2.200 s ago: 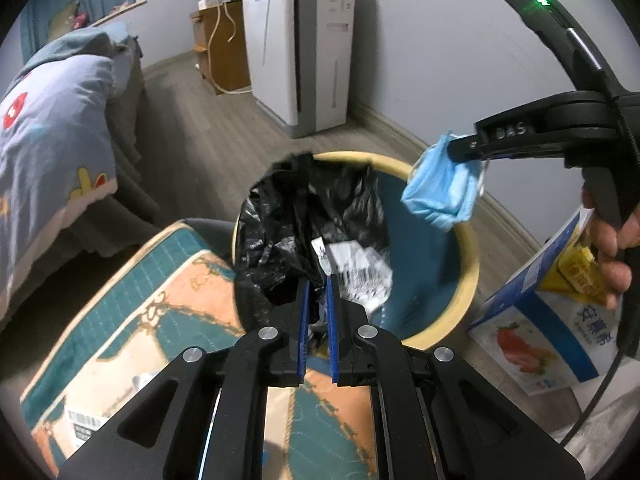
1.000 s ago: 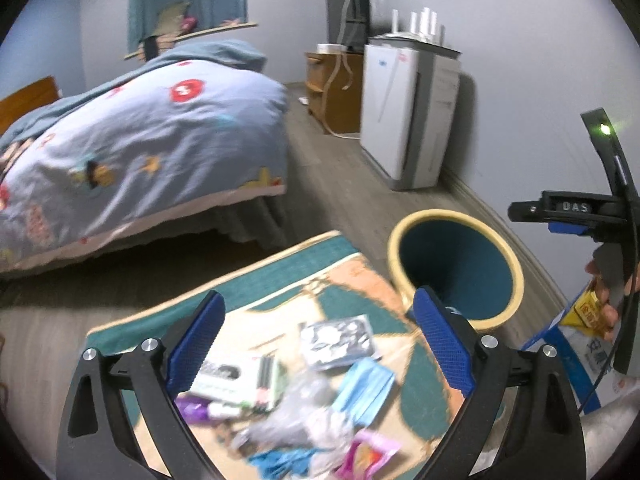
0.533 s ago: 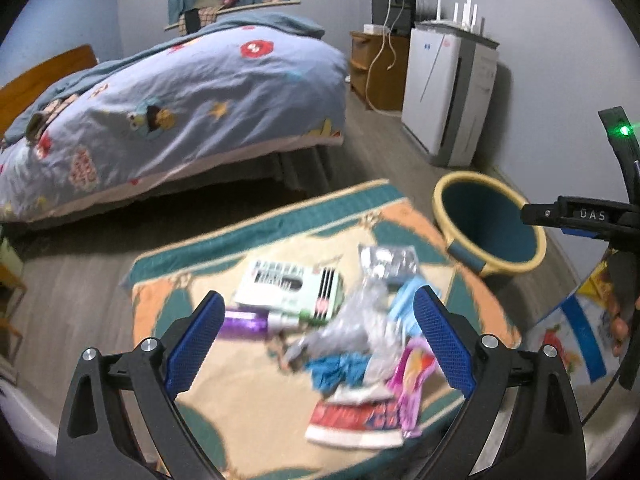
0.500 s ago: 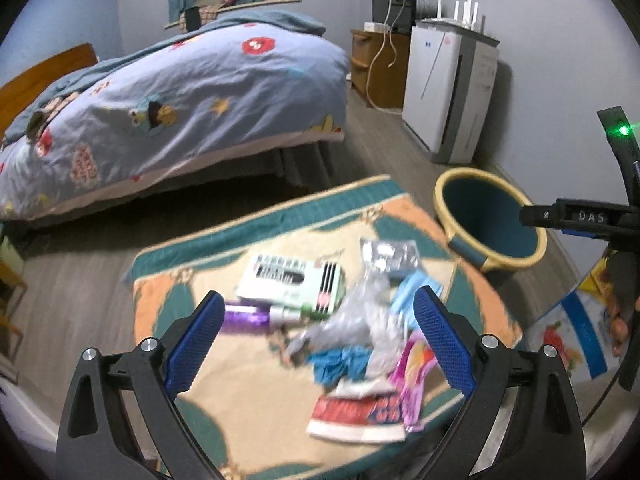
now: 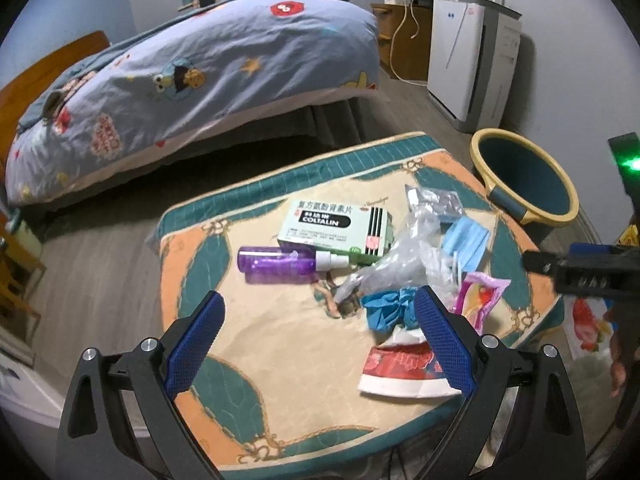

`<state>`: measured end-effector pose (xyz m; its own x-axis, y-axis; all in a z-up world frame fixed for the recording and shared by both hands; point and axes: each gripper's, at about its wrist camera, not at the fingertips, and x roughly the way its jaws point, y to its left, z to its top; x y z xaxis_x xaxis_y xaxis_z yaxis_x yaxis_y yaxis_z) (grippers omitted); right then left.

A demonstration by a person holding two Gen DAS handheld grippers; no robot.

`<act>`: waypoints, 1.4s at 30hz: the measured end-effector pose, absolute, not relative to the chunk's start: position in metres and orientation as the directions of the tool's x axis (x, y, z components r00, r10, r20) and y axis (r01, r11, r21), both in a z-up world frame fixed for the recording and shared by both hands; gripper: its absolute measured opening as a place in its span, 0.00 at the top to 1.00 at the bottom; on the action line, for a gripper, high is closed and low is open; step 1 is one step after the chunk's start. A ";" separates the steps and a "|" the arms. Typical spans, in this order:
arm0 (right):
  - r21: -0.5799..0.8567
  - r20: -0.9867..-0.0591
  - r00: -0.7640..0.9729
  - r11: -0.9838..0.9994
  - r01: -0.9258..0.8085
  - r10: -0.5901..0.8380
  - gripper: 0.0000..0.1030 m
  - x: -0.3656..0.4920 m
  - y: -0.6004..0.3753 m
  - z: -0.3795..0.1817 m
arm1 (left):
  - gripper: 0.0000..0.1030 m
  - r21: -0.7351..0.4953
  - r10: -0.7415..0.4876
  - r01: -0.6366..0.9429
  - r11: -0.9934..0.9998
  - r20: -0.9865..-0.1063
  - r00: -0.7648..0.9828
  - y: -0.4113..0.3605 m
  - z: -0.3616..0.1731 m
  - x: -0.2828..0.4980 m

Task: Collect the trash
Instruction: 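Move both open tools back over the cushion toward remaining trash, then grasp the red-white wrapper with the left tool while the right tool grasps a pink wrapper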

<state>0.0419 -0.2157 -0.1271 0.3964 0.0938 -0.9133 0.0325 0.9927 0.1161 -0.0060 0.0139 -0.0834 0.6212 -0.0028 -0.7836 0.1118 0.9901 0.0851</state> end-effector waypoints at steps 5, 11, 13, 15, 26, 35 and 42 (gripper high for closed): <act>0.190 -0.919 0.352 0.982 -0.007 0.180 0.23 0.044 -0.201 -0.143 | 0.08 0.102 -0.002 0.137 0.985 -0.795 0.607 0.010 -0.092 -0.004; 0.282 -0.923 0.272 0.959 -0.008 0.273 0.81 0.049 -0.190 -0.166 | 0.08 0.131 0.003 0.174 0.976 -0.809 0.588 0.004 -0.103 -0.002; 0.283 -0.920 0.279 0.959 -0.012 0.275 0.89 0.053 -0.189 -0.164 | 0.08 0.137 0.001 0.189 0.972 -0.813 0.583 0.001 -0.106 -0.003; 0.268 -0.912 0.316 0.963 -0.027 0.262 0.89 0.055 -0.189 -0.152 | 0.08 0.134 -0.006 0.200 0.971 -0.815 0.579 -0.002 -0.106 -0.003; 0.133 -0.878 0.438 0.978 -0.161 0.192 0.90 0.073 -0.210 -0.055 | 0.08 0.063 -0.103 0.341 0.938 -0.888 0.448 -0.043 -0.148 -0.011; 0.251 -0.835 0.466 0.956 -0.153 0.294 0.90 0.074 -0.227 -0.049 | 0.08 0.109 -0.050 0.415 0.903 -0.934 0.353 -0.062 -0.188 -0.004; 0.305 -0.818 0.476 0.945 -0.119 0.324 0.90 0.083 -0.243 -0.048 | 0.08 0.103 -0.017 0.391 0.915 -0.957 0.291 -0.064 -0.212 0.012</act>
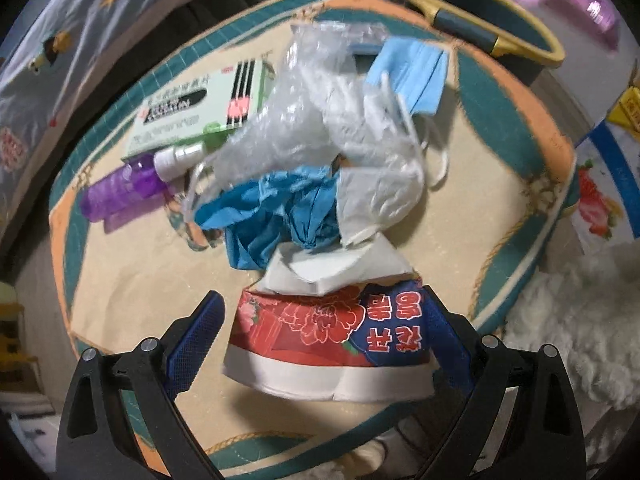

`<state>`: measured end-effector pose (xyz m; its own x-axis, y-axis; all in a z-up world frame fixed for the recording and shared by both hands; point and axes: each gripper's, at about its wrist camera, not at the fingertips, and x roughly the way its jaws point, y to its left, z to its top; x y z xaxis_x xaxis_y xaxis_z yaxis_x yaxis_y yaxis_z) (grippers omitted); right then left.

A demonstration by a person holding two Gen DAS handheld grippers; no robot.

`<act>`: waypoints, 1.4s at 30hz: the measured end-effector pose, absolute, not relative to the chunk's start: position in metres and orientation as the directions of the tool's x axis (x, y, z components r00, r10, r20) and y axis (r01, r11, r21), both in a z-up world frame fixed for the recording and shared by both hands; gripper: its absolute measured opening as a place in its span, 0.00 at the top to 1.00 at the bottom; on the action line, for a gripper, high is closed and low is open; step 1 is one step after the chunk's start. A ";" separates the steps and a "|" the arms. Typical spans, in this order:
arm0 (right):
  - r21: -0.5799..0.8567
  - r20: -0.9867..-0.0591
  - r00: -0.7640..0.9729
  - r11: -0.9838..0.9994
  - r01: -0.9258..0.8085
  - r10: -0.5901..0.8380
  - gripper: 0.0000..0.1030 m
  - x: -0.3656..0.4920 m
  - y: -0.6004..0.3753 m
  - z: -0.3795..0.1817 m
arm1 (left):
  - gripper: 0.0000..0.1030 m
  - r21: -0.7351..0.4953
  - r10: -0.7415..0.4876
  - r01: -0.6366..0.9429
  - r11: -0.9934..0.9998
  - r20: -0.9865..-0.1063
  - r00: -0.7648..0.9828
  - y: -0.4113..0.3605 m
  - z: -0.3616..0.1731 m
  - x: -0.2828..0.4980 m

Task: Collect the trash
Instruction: 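Grasp the red-white wrapper with the left tool while the right tool grasps a pink wrapper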

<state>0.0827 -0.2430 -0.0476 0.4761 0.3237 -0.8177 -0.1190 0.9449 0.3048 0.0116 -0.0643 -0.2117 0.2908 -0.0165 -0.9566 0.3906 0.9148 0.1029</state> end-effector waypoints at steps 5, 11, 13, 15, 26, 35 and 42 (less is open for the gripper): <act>0.319 -0.815 0.478 0.942 -0.102 0.327 0.90 0.085 -0.252 -0.048 | 0.22 0.053 -0.062 0.377 0.925 -0.956 0.286 -0.061 -0.205 0.015; 0.325 -0.806 0.493 0.941 -0.097 0.329 0.90 0.086 -0.256 -0.043 | 0.60 0.061 -0.058 0.368 0.928 -0.951 0.303 -0.056 -0.184 0.014; 0.327 -0.803 0.494 0.940 -0.100 0.332 0.90 0.086 -0.256 -0.042 | 0.73 0.085 -0.045 0.379 0.922 -0.946 0.321 -0.057 -0.171 0.010; 0.328 -0.802 0.496 0.939 -0.101 0.334 0.90 0.087 -0.255 -0.042 | 0.76 0.098 -0.044 0.376 0.921 -0.936 0.350 -0.057 -0.156 0.005; 0.311 -0.808 0.495 0.945 -0.104 0.320 0.90 0.087 -0.248 -0.043 | 0.80 0.088 -0.001 0.250 0.964 -0.941 0.338 -0.005 -0.150 0.017; 0.295 -0.813 0.493 0.949 -0.107 0.308 0.90 0.087 -0.244 -0.044 | 0.94 0.084 0.006 0.178 0.980 -0.916 0.402 0.018 -0.137 0.030; 0.300 -0.810 0.499 0.949 -0.100 0.309 0.90 0.086 -0.245 -0.043 | 0.94 -0.063 -0.142 0.169 0.984 -0.848 0.510 0.022 -0.086 0.028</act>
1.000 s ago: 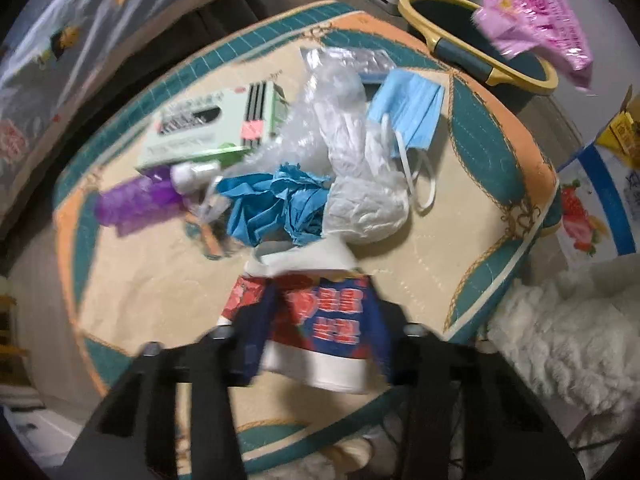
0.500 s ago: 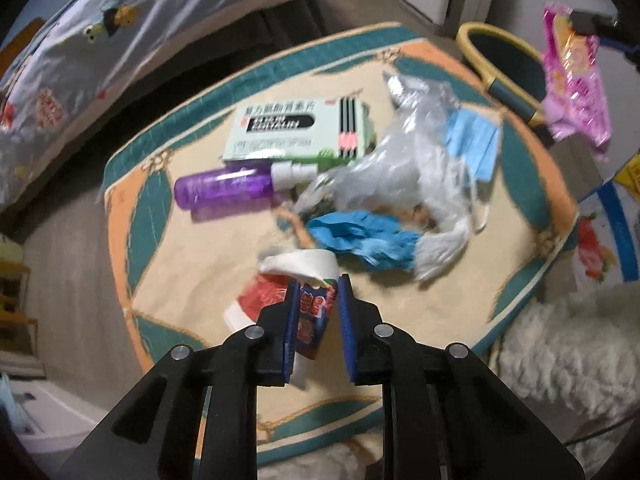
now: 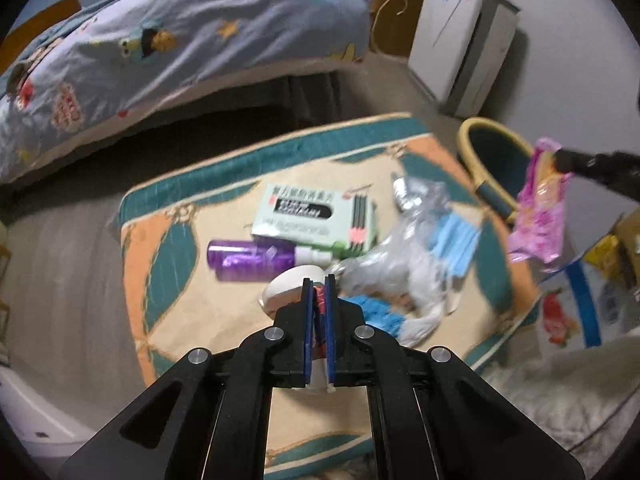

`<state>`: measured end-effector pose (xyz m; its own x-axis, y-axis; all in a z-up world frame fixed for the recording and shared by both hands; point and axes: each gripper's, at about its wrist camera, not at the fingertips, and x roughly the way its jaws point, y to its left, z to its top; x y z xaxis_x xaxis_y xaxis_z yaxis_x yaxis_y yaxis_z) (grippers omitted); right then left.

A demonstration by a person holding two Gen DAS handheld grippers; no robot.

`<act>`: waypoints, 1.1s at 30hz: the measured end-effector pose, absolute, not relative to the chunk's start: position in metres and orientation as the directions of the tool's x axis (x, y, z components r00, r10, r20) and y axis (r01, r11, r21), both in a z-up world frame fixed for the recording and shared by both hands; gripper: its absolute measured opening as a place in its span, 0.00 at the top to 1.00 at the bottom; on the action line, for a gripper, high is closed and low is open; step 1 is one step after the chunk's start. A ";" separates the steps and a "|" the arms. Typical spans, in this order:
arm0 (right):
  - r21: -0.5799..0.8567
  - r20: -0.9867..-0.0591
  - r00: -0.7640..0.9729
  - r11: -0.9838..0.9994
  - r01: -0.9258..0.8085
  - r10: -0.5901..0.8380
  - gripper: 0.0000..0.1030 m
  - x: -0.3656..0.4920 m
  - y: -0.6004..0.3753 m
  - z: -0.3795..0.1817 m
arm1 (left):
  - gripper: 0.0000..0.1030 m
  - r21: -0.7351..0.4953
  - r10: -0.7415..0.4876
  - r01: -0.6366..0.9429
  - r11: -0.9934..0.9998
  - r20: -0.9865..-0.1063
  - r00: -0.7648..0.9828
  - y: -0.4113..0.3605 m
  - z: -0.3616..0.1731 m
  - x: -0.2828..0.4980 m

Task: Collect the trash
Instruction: 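Grasp the red-white wrapper with the left tool while the right tool grasps a pink wrapper, then carry both wrappers over the teal bin and open both tools to drop them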

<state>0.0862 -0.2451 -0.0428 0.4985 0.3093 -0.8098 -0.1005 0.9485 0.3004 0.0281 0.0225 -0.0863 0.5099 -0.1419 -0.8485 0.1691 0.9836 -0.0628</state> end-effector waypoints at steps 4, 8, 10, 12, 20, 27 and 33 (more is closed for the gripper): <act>0.305 -0.808 0.499 0.947 -0.099 0.312 0.90 0.086 -0.246 -0.042 | 0.94 -0.111 -0.189 0.175 0.978 -0.828 0.529 0.021 -0.077 0.028; 0.302 -0.793 0.527 0.948 -0.097 0.306 0.90 0.085 -0.251 -0.034 | 0.94 -0.125 -0.220 0.202 0.971 -0.798 0.561 0.012 -0.061 0.026; 0.302 -0.783 0.545 0.949 -0.088 0.300 0.90 0.084 -0.257 -0.029 | 0.94 -0.130 -0.238 0.221 0.967 -0.778 0.581 0.005 -0.051 0.026; 0.304 -0.776 0.557 0.949 -0.079 0.295 0.89 0.085 -0.264 -0.026 | 0.94 -0.134 -0.253 0.236 0.962 -0.758 0.601 -0.002 -0.041 0.026; 0.274 -0.762 0.605 0.962 -0.023 0.231 0.89 0.100 -0.299 -0.015 | 0.94 -0.082 -0.288 0.332 0.940 -0.714 0.639 -0.043 -0.007 0.052; 0.261 -0.774 0.610 0.963 0.062 0.170 0.89 0.123 -0.341 -0.022 | 0.94 -0.044 -0.351 0.441 0.896 -0.680 0.644 -0.090 0.019 0.084; 0.257 -0.789 0.600 0.958 0.126 0.133 0.89 0.141 -0.370 -0.032 | 0.94 -0.069 -0.403 0.488 0.870 -0.670 0.624 -0.121 0.003 0.104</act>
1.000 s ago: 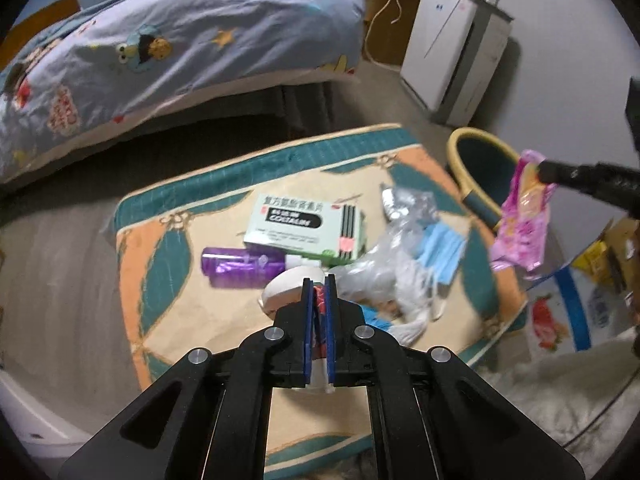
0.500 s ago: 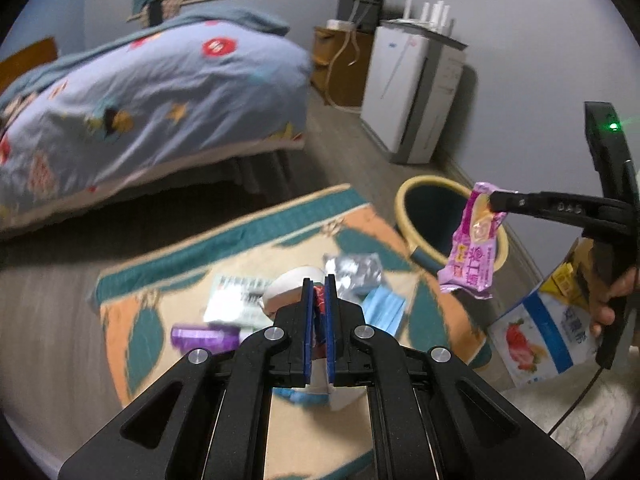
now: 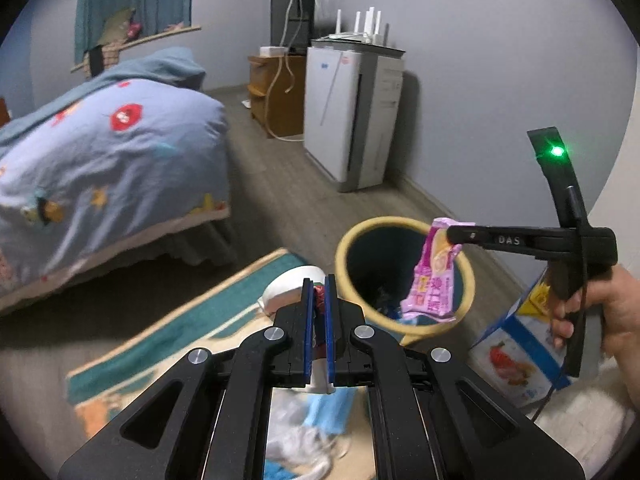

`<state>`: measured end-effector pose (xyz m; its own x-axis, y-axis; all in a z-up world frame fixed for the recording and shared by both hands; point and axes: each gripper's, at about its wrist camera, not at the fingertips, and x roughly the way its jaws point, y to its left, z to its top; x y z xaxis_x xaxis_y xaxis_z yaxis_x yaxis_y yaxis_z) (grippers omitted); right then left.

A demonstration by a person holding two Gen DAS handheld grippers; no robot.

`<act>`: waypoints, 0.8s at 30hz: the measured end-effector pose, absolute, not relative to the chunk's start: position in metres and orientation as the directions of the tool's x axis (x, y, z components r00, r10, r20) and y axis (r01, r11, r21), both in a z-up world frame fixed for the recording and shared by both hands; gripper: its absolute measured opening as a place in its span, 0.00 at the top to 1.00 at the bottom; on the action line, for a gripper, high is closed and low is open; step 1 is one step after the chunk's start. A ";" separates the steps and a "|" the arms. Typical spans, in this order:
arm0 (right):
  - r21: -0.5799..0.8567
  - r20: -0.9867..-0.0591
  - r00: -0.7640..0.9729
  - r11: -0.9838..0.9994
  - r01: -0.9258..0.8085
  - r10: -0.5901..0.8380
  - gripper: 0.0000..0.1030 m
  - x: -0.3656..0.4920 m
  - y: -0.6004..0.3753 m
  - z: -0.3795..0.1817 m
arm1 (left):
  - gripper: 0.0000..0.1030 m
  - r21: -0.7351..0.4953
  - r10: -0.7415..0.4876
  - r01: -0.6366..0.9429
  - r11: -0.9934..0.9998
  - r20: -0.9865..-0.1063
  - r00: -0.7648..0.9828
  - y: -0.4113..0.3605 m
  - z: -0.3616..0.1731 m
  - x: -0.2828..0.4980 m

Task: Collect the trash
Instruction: 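Carry both wrappers over the teal bin and open both tools to drop them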

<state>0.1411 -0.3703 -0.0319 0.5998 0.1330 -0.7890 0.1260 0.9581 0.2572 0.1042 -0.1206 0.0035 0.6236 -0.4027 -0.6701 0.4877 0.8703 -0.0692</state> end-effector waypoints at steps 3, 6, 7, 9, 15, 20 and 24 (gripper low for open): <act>0.247 -0.797 0.594 0.957 0.152 0.111 0.89 0.149 -0.381 -0.037 | 0.94 -0.081 -0.423 0.508 0.857 -0.674 0.606 -0.136 -0.004 0.113; 0.241 -0.806 0.584 0.954 0.176 0.096 0.89 0.158 -0.389 -0.043 | 0.94 -0.091 -0.438 0.525 0.846 -0.680 0.588 -0.150 -0.013 0.123; 0.239 -0.809 0.581 0.954 0.182 0.092 0.89 0.160 -0.391 -0.045 | 0.94 -0.095 -0.440 0.526 0.845 -0.682 0.584 -0.153 -0.015 0.126; 0.233 -0.814 0.576 0.952 0.196 0.081 0.89 0.164 -0.398 -0.049 | 0.94 -0.094 -0.443 0.534 0.841 -0.686 0.577 -0.162 -0.021 0.132; 0.203 -0.823 0.567 0.943 0.262 0.020 0.89 0.173 -0.424 -0.059 | 0.94 -0.102 -0.470 0.561 0.822 -0.677 0.567 -0.186 -0.030 0.137; 0.194 -0.814 0.580 0.931 0.311 -0.024 0.89 0.174 -0.440 -0.063 | 0.94 -0.080 -0.484 0.594 0.800 -0.672 0.561 -0.218 -0.043 0.143; 0.177 -0.815 0.579 0.936 0.305 -0.034 0.89 0.171 -0.439 -0.066 | 0.94 -0.077 -0.501 0.625 0.777 -0.677 0.539 -0.238 -0.057 0.147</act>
<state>0.1715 -0.4391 -0.0657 0.5787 -0.0342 -0.8148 0.3049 0.9357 0.1773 0.1467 -0.2382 -0.0571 0.5389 -0.5007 -0.6774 0.6246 0.7771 -0.0775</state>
